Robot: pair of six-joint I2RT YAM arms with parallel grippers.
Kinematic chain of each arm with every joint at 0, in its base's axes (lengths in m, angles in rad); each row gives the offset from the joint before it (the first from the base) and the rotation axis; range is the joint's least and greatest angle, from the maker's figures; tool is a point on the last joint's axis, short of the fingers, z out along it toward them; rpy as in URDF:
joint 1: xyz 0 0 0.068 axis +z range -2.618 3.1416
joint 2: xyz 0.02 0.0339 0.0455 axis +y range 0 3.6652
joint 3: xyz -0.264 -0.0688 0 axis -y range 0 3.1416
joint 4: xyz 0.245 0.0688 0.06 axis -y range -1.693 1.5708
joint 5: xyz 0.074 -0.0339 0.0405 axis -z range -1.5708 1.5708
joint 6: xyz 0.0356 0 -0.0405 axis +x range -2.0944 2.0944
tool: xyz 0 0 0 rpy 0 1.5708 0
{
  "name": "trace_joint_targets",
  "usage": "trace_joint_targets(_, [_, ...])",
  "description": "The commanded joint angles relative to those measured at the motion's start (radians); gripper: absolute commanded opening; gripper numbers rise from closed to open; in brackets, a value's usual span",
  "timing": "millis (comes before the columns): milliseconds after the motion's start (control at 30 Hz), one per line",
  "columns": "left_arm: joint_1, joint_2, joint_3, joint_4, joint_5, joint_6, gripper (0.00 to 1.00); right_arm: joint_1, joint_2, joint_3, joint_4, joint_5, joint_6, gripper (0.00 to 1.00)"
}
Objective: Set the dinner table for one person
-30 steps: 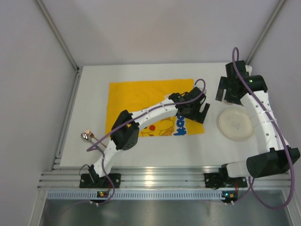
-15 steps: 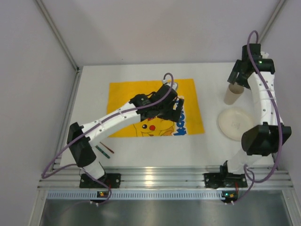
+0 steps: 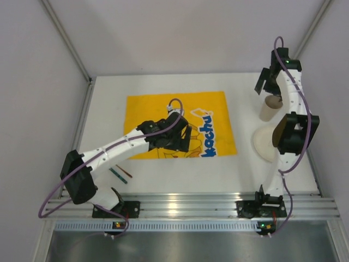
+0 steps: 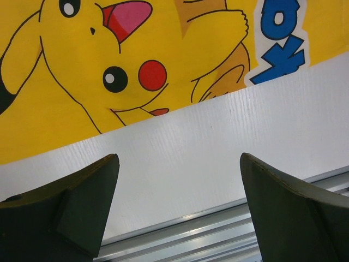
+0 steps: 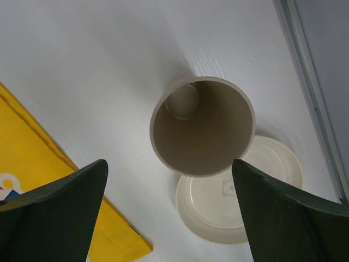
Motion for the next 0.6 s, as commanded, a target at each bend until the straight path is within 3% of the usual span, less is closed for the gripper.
trace_joint_targets(0, [0.013, -0.065, -0.005, 0.021, -0.055, -0.036, 0.97, 0.0, 0.062, 0.066, 0.04, -0.055, -0.017, 0.96])
trace_joint_targets(167, [0.1, -0.119, -0.062, 0.022, -0.046, -0.072, 0.98, 0.021, 0.132, 0.079, 0.056, -0.081, -0.016, 0.87])
trace_joint_targets(233, [0.155, -0.148, -0.091, -0.002, -0.046, -0.092, 0.97, 0.029, 0.14, 0.076, 0.059, -0.081, -0.013, 0.77])
trace_joint_targets(267, [0.172, -0.162, -0.113, -0.013, -0.05, -0.095, 0.97, 0.032, 0.14, 0.075, 0.06, -0.075, -0.014, 0.62])
trace_joint_targets(333, [0.237, -0.215, -0.131, -0.064, -0.101, -0.106, 0.96, 0.041, 0.142, 0.078, 0.054, -0.058, -0.013, 0.46])
trace_joint_targets(367, [0.264, -0.234, -0.152, -0.087, -0.125, -0.112, 0.95, 0.041, 0.142, 0.078, 0.051, -0.05, -0.011, 0.32])
trace_joint_targets(433, [0.377, -0.294, -0.177, -0.154, -0.177, -0.125, 0.91, 0.049, 0.137, 0.076, 0.039, -0.039, -0.005, 0.18])
trace_joint_targets(467, [0.419, -0.313, -0.209, -0.168, -0.19, -0.125, 0.91, 0.052, 0.13, 0.075, 0.034, -0.027, -0.003, 0.05])
trace_joint_targets(500, [0.462, -0.347, -0.225, -0.183, -0.196, -0.112, 0.91, 0.055, 0.125, 0.073, 0.028, -0.023, 0.0, 0.0])
trace_joint_targets(567, [0.579, -0.366, -0.255, -0.209, -0.193, -0.102, 0.92, 0.066, 0.099, 0.075, 0.017, -0.018, 0.004, 0.0])
